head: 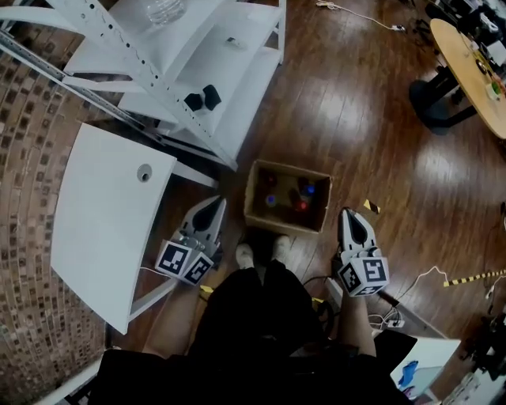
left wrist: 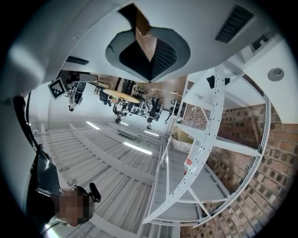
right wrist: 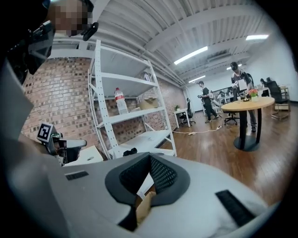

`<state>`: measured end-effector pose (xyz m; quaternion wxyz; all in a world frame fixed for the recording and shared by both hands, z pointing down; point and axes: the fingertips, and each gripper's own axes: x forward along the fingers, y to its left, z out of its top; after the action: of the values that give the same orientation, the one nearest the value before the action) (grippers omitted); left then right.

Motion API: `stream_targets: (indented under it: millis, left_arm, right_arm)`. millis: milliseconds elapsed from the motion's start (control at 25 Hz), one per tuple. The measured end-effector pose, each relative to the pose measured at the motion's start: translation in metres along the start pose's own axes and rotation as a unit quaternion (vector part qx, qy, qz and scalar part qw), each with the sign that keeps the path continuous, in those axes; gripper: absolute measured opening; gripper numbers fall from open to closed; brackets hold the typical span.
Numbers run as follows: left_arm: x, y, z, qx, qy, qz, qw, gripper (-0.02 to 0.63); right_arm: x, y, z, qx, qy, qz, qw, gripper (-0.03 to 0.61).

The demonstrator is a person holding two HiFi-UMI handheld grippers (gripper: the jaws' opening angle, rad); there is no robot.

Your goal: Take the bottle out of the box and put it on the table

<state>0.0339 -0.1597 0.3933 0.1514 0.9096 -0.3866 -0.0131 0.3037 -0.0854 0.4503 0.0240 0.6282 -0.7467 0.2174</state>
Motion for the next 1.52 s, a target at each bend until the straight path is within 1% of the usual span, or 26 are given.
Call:
stream_targets:
  millis: [200,360,520,640,800,920,1000,1080,1160,1280,1400,1520]
  left_arm:
    - [-0.004,0.008,-0.036,-0.007,0.036,-0.004,0.9993,0.005]
    - [0.000,0.012,-0.064,-0.009,0.062,-0.012,0.9979,0.005]
    - [0.015,0.011,-0.087,0.000,0.075,-0.022,0.9969,0.005]
    - [0.026,0.006,-0.101,0.016,0.085,-0.045,0.9952,0.005]
    - [0.037,0.011,-0.117,0.025,0.087,-0.063,0.9939,0.005]
    - [0.041,0.013,-0.135,0.027,0.101,-0.082,0.9911,0.005]
    - [0.045,0.018,-0.146,0.030,0.097,-0.092,0.9906,0.005]
    - [0.048,0.026,-0.161,0.045,0.094,-0.104,0.9891,0.005]
    - [0.049,0.036,-0.183,0.064,0.088,-0.119,0.9869,0.005]
    - [0.056,0.056,-0.221,0.082,0.055,-0.137,0.9856,0.005]
    - [0.067,0.079,-0.276,0.092,0.040,-0.153,0.9832,0.005]
    - [0.079,0.095,-0.334,0.096,0.043,-0.175,0.9789,0.005]
  right_arm:
    - [0.007,0.009,-0.034,-0.001,0.030,0.004,1.000,0.003]
    - [0.013,0.010,-0.057,-0.003,0.047,-0.004,0.999,0.003]
    - [0.025,0.003,-0.079,-0.008,0.064,0.002,0.998,0.003]
    - [0.037,-0.001,-0.089,-0.017,0.076,0.012,0.997,0.003]
    - [0.052,0.001,-0.090,-0.025,0.072,0.021,0.997,0.003]
    - [0.059,0.000,-0.092,-0.029,0.058,0.016,0.998,0.004]
    - [0.068,-0.004,-0.103,-0.028,0.050,0.010,0.998,0.004]
    - [0.080,-0.006,-0.120,-0.031,0.041,0.006,0.999,0.003]
    - [0.093,-0.006,-0.142,-0.039,0.036,0.010,0.999,0.003]
    - [0.117,-0.008,-0.176,-0.069,0.017,0.022,0.997,0.005]
    - [0.146,-0.027,-0.214,-0.085,-0.016,0.019,0.996,0.003]
    - [0.167,-0.048,-0.254,-0.098,-0.037,0.011,0.994,0.003]
